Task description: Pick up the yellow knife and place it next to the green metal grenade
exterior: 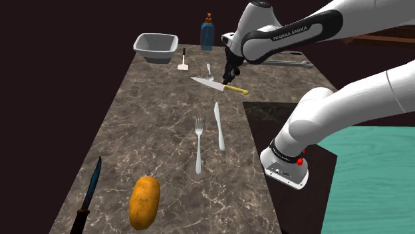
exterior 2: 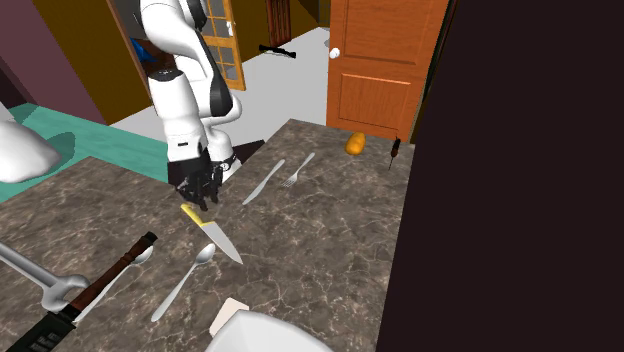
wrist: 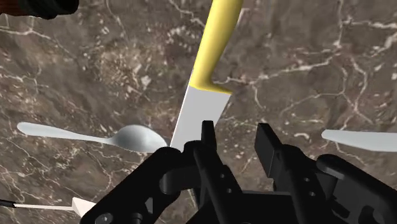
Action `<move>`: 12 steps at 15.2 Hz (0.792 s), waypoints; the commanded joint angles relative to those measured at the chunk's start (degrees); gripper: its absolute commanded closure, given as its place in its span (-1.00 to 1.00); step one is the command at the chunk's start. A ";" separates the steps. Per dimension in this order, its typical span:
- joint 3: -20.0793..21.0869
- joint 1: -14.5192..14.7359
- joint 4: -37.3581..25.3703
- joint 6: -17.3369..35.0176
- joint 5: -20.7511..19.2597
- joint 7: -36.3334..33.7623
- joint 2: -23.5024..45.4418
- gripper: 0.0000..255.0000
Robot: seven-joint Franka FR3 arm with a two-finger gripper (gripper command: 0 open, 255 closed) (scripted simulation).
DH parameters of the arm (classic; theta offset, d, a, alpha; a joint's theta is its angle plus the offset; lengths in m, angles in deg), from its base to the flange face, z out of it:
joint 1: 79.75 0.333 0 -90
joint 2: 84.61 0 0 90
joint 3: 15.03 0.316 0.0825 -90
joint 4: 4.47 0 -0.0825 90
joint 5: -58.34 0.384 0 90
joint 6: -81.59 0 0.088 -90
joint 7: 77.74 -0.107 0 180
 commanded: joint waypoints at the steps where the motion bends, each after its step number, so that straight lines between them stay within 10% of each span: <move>1: 0.96 0.15 -3.95 -1.86 0.86 -2.83 5.07 -1.00; 6: 2.60 0.13 -22.28 -12.64 4.67 -12.92 25.98 -1.00; 12: 2.33 0.13 -19.97 -7.64 4.87 -12.71 28.69 -1.00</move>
